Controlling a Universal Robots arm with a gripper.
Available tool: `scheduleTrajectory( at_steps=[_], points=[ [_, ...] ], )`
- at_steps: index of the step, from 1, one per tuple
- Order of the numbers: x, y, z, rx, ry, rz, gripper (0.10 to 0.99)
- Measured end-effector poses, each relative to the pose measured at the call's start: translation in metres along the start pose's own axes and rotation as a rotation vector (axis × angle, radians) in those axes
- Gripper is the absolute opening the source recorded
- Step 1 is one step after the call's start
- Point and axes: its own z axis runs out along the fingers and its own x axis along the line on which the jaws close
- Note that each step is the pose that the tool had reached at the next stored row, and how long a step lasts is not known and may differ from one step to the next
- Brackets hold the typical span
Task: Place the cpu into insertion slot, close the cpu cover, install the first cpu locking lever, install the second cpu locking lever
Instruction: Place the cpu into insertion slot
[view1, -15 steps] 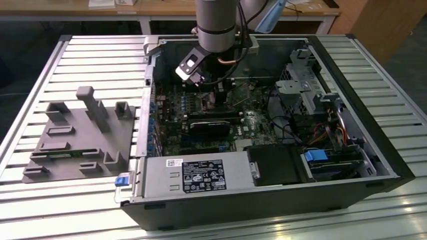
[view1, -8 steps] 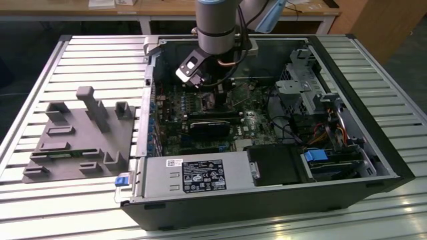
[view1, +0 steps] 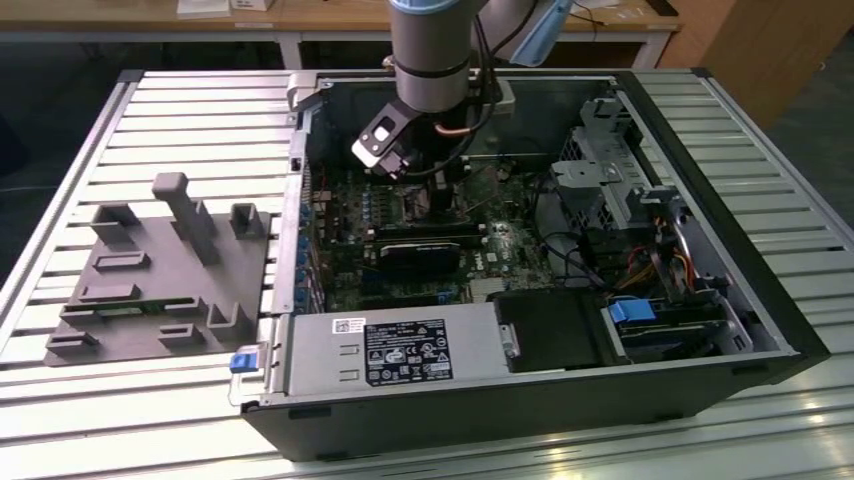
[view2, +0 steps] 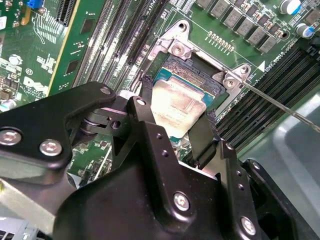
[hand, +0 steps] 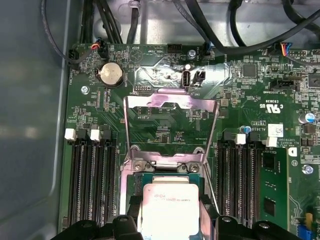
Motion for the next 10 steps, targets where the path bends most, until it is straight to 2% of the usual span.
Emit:
scheduleTrajectory(
  at_steps=[10],
  points=[
    [0.0022,-0.0031,0.0042,0.0,0.0,0.0,0.537]
  ],
)
